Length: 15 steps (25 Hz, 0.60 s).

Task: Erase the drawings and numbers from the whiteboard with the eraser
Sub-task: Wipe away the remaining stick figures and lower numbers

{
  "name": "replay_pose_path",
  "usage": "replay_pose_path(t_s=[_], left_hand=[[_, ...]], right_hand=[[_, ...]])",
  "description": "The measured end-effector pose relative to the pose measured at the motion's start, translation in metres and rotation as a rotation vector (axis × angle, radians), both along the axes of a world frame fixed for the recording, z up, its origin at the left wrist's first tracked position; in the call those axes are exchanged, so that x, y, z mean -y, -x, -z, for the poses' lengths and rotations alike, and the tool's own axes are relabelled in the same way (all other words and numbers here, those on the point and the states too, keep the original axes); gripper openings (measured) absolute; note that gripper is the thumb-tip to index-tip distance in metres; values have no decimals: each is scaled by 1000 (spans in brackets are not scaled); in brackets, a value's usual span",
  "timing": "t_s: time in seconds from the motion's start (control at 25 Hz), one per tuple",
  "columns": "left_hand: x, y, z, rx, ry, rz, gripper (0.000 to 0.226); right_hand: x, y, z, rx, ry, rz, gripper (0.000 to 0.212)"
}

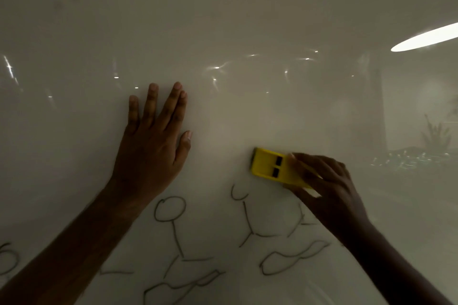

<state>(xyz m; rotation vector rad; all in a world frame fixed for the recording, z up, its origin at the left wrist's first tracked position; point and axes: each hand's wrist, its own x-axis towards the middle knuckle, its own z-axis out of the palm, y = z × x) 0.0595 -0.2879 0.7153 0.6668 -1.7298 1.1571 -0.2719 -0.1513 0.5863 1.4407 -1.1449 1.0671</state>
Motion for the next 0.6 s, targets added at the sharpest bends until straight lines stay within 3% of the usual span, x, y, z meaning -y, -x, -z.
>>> replay_pose_path(t_s=[0.12, 0.36, 0.6], left_hand=[[-1, 2, 0, 0, -11, 4, 72], [6, -27, 4, -17, -24, -10, 74], [7, -36, 7, -31, -26, -2, 72]], right_hand=[[20, -52, -19, -49, -12, -84, 48], [12, -52, 44, -258, -116, -77, 44], [15, -49, -6, -97, -12, -40, 49]])
